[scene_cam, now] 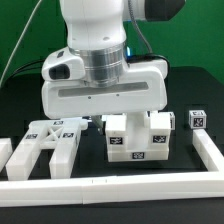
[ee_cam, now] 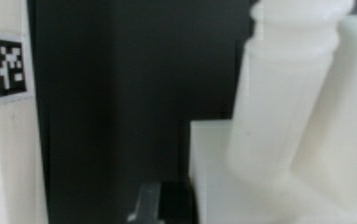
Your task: Assemble chair
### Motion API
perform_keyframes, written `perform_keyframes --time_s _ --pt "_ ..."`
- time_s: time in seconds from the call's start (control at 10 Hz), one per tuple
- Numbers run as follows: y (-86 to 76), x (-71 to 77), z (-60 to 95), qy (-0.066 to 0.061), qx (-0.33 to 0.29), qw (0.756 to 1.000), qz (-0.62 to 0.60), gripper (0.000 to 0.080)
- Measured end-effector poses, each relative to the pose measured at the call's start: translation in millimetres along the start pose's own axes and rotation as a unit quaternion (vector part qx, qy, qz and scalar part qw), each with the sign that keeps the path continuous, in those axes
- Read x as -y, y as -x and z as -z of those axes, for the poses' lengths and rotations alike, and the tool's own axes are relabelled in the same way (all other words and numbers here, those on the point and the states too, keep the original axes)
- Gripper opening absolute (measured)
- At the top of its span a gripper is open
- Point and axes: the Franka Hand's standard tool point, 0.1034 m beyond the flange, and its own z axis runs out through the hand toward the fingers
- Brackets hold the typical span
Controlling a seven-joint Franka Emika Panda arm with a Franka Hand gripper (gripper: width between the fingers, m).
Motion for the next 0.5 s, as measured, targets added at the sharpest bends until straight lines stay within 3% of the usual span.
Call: perform_keyframes --time_s 0.4,0.5 --pt "0.0 0.0 0.0 0.0 0.0 1.0 0.0 0.0037" --pt "20.7 5.1 -4.6 -0.011 0.058 0.998 -0.003 0.0037"
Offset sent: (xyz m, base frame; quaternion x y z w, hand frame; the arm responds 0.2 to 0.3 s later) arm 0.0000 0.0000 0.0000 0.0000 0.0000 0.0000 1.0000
